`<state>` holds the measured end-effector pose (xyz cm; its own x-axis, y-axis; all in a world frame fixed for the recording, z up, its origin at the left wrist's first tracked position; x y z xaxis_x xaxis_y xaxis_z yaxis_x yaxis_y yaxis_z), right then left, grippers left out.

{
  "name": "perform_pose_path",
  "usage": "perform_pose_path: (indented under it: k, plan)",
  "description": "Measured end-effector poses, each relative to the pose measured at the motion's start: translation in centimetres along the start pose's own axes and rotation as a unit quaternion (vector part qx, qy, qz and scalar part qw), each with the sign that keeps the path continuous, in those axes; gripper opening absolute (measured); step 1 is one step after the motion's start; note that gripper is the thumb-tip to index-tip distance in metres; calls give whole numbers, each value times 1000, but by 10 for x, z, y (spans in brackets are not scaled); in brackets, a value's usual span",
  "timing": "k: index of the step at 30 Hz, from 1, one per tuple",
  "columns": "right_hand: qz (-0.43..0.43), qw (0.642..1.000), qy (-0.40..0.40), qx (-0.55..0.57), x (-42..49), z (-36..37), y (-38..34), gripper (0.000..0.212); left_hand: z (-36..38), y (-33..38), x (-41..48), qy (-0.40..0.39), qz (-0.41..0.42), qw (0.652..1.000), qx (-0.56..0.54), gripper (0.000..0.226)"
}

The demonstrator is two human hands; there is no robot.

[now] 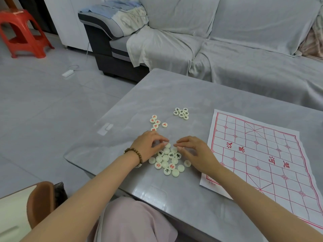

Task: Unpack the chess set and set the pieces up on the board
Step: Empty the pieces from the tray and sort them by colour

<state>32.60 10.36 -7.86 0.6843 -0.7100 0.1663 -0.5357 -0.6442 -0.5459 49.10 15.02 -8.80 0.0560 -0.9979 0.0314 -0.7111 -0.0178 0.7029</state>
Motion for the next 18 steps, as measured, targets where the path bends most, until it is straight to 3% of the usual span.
perform_pose_path:
  k: [6,11,18]
  plan:
    - [-99,975,-129,-149,-38,9,2,62,8,10,-17,-36,70,994,72,56]
    - [-39,980,-153,-125,-35,8,19,54,16,13,-35,-98,112,979,140,76]
    - [19,981,-137,-134,-9,-3,36,50,33,39,-21,-150,134,954,221,61]
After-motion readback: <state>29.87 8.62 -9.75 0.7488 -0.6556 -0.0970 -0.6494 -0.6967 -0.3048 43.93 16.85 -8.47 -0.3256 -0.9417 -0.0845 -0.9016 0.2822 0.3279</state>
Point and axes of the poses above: each hand's wrist, its own x-axis towards the middle knuckle, its own z-axis out of the palm, y = z × x, the point moved 6 cm from there along x, towards the middle knuckle, and after that the axes turned 8 degrees about -x, right-handed, at the moved point
